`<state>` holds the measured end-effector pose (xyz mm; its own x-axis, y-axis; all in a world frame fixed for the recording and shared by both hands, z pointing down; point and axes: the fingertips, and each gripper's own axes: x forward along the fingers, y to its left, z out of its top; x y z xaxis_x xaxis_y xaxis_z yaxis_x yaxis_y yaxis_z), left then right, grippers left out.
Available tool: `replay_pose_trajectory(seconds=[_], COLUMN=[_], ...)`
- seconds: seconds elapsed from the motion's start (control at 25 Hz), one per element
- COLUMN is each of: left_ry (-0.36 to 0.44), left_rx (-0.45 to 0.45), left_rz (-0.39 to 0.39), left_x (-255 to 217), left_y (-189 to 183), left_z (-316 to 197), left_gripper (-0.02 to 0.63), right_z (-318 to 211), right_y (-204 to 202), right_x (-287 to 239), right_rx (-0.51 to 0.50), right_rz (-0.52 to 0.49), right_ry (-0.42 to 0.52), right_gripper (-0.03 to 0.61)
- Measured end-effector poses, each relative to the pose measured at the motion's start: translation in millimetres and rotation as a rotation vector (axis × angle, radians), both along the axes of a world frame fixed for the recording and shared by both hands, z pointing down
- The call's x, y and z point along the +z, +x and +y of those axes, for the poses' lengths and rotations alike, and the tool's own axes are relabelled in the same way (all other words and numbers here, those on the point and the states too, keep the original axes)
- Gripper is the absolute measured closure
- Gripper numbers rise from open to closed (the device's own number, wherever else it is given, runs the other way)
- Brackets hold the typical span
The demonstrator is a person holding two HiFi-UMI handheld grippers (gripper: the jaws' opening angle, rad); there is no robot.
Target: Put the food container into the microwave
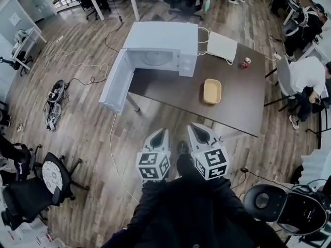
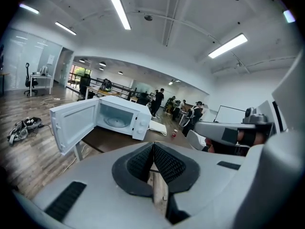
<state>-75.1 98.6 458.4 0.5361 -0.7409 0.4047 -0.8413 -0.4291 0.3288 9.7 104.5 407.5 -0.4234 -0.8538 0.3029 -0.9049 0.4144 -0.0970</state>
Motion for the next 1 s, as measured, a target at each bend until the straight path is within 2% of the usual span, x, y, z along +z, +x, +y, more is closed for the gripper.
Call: replay_pose_trajectory(seconds=[0.28,0.52,0.76,1.0], left_ry=[-0.016,-0.054,-0.099,-0.141], left_rx=[0.045,0.082,0.119,0.137], left_rz=[-0.032,-0.077,-0.119,-0.130], left_x=[7.9,31.6,62.8,86.5], left_y=[54.7,92.8,116.5,125.6], left_z=[-91.6,-145.2,-173.8,-181.8], left_gripper=[0.580,0.580,0.580,0.580], right_z=[-94.4,-144.5,-169.5,-172.6], right_y=[48.6,92.6,124.9,142.1], right_x=[24.3,59.6,108.1,136.2], right_rx=[0.032,0.063,0.098,0.117], right_rz=[-0.001,-0.012,-0.003,-0.002], right_ry=[-0.082,-0.164,-0.278,-0.337], right_gripper=[0.555,0.555,0.555,0.555])
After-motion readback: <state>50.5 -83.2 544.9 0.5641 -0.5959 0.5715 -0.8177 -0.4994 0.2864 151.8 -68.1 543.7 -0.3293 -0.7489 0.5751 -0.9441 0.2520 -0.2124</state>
